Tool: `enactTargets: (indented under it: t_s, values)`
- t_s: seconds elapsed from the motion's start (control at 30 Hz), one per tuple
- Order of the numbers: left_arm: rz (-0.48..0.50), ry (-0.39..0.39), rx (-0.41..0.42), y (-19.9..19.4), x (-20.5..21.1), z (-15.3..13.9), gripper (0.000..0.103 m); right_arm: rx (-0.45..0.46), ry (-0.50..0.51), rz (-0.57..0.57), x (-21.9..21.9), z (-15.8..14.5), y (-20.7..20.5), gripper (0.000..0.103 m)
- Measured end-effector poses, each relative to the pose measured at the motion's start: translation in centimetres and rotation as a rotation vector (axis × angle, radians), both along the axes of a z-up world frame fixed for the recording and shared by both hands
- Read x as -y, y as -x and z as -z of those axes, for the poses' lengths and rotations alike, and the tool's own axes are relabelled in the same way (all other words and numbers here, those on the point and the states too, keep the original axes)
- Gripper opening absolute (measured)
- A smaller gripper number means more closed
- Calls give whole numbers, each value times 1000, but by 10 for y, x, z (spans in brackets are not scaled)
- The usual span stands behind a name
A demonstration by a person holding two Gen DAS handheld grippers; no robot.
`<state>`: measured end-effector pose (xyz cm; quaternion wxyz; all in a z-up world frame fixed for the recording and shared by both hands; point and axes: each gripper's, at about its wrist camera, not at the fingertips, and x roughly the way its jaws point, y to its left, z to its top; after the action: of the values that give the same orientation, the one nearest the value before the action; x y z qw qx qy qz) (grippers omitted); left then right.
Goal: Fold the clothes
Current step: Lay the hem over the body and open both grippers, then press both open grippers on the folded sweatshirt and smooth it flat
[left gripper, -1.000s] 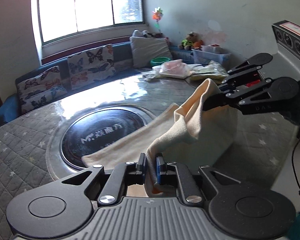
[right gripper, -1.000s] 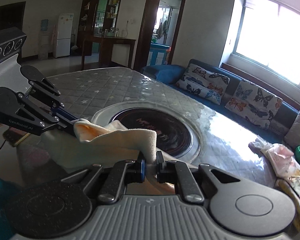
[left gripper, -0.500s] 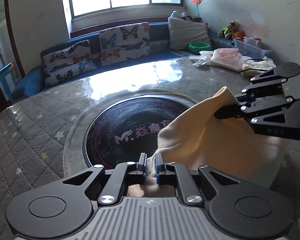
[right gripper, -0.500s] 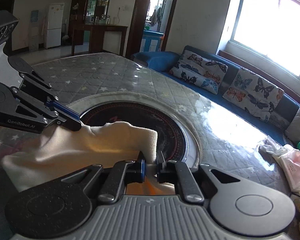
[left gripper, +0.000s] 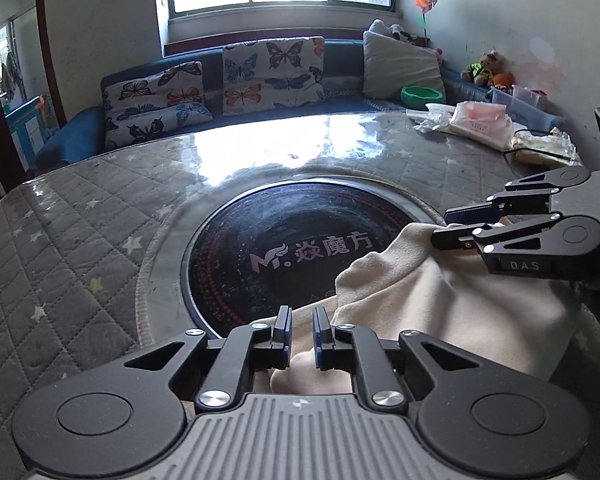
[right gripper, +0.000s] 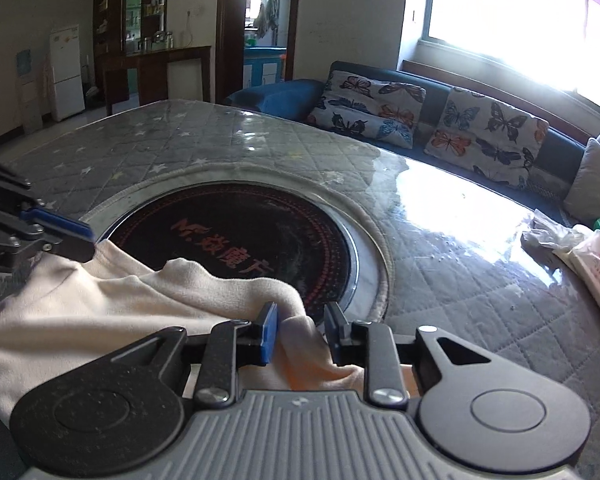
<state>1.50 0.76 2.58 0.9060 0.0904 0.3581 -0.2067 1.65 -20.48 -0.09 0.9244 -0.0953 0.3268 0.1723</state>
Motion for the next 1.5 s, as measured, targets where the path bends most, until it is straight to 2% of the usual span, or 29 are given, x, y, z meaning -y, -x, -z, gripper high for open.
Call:
enactTargets:
  t_s: [0.17, 0.2, 0.4, 0.47, 0.53, 0.67, 0.77, 1.0, 1.2, 1.43, 1.5]
  values:
    - [-2, 20, -13, 14, -6, -3, 40, 26, -14, 10, 5, -10, 8, 33]
    - [2, 17, -16, 16, -6, -1, 41, 30, -18, 8, 5, -12, 10, 35]
    - [18, -10, -43, 13, -1, 9, 40, 47, -31, -18, 2, -23, 32, 42]
    - [30, -12, -54, 12, 1, 13, 39, 47, -29, -25, 1, -23, 37, 49]
    - [32, -16, -63, 10, 2, 15, 39, 39, -30, -28, 2, -22, 43, 49]
    - [32, -5, -67, 7, 0, 19, 11, 24, -40, -26, 3, -19, 51, 50]
    - [25, -14, -26, 11, 0, 15, 7, 16, -48, -21, 4, -16, 56, 52]
    - [-11, -24, 135, 16, 2, -9, 6, -5, -34, -19, 3, -4, 63, 55]
    - [-50, -79, 34, -3, 2, 21, 7, -12, -50, -16, 6, -2, 63, 56]
    - [-45, -93, 33, -3, 4, 26, 14, 16, -76, 65, 29, -16, 49, 55]
    - [-51, -102, 37, -3, 5, 27, 20, 15, -81, 83, 34, -16, 46, 51]
